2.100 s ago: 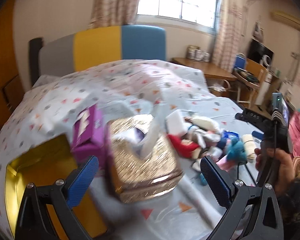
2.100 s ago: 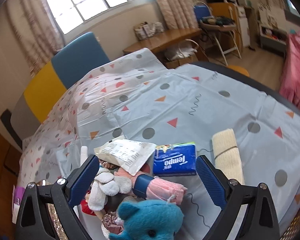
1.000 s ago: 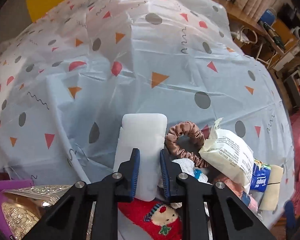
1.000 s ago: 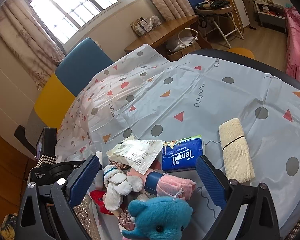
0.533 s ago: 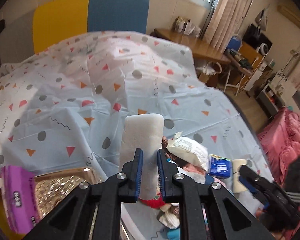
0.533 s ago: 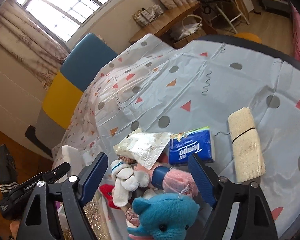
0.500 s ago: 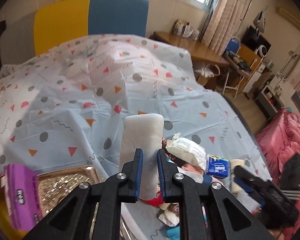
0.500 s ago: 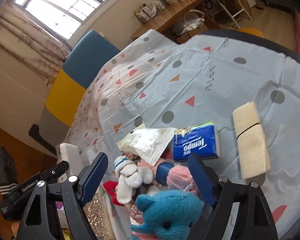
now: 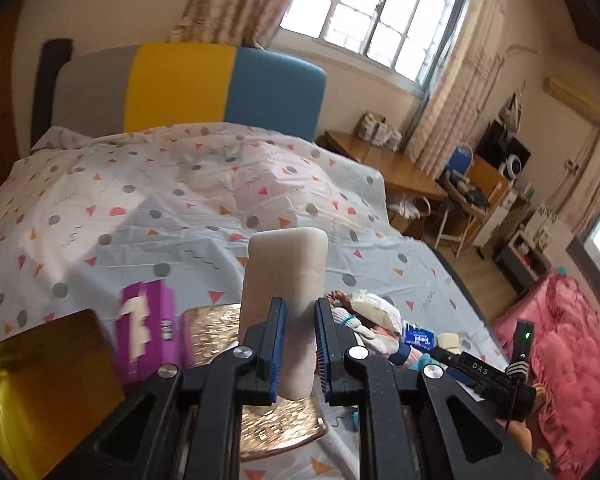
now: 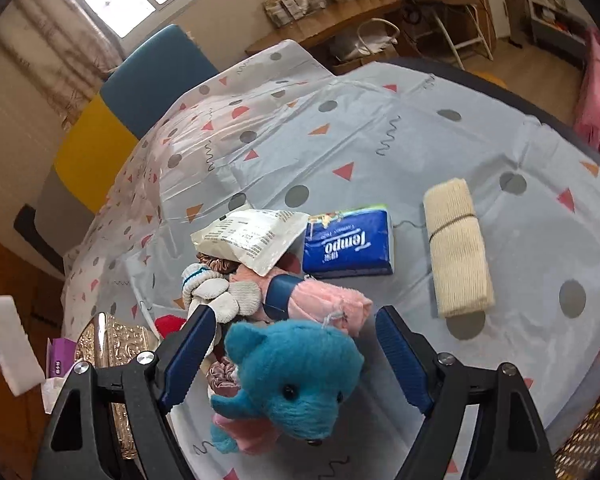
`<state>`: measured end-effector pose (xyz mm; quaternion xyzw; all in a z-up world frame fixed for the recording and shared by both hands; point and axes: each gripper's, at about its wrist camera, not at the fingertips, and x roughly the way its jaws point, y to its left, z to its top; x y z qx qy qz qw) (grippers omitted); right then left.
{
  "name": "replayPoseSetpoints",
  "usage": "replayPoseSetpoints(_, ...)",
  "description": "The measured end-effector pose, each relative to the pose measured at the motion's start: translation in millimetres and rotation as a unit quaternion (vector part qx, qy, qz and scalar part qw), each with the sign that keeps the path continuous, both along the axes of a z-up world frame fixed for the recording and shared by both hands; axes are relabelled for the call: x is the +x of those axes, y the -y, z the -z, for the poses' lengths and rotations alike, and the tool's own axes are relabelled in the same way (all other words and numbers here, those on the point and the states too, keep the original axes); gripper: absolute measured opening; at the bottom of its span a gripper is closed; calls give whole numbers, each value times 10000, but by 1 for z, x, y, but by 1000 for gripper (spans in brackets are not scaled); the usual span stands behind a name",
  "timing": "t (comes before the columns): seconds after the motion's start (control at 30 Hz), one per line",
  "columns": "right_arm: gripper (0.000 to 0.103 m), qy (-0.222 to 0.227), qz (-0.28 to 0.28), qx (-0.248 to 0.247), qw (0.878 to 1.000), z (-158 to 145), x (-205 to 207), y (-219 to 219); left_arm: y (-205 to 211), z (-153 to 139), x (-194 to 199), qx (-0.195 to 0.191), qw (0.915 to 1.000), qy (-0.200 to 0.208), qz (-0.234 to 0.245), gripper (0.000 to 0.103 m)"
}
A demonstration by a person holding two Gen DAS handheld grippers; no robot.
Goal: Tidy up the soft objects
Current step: 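Drop the white sponge into the gold tray with the left gripper while the right grasps the teddy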
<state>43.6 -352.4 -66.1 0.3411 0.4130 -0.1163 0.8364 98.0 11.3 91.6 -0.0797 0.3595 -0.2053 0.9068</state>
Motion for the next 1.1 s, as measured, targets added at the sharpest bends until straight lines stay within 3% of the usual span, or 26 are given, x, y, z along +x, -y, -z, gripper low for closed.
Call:
replayPoseSetpoints(0.2,85,-326,-229,559,9976,25,5,-11,-109,6,-30,-357,9936,62,-1071,15)
replayPoseSetpoints(0.37,85,-522,-316,544,9967,34,11,-15,-194,58,-47,-583,9783,-482,-1930,15)
replayPoseSetpoints(0.47,85,-655,-393,645,9950,41,13,-16,-224,99,-48,-750,9676,-916,-2229,15)
replayPoseSetpoints(0.57,85,-787,-555,626,9934,46,17,-22,-226,129,-39,-816,9620,-1262,-2281,15)
replayPoseSetpoints(0.6,76,-830,-603,548,9932,46,18,-24,-224,136,-34,-856,9605,-1339,-2286,15)
replayPoseSetpoints(0.63,59,-898,-646,428,9929,46,18,-27,-222,143,-25,-846,9602,-1413,-2254,15)
replayPoseSetpoints(0.93,55,-859,-955,-349,9911,34,24,-44,-185,163,51,-579,9529,-1809,-2367,16)
replayPoseSetpoints(0.97,55,-853,-983,-420,9906,33,25,-45,-184,165,56,-545,9531,-1829,-2350,19)
replayPoseSetpoints(1.03,55,-826,-1010,-491,9902,31,25,-47,-183,166,62,-534,9503,-1907,-2401,34)
replayPoseSetpoints(1.07,55,-805,-1020,-503,9902,30,25,-46,-184,164,60,-571,9504,-1860,-2427,46)
replayPoseSetpoints(1.1,55,-779,-1028,-506,9904,30,25,-46,-183,160,56,-535,9519,-1743,-2463,50)
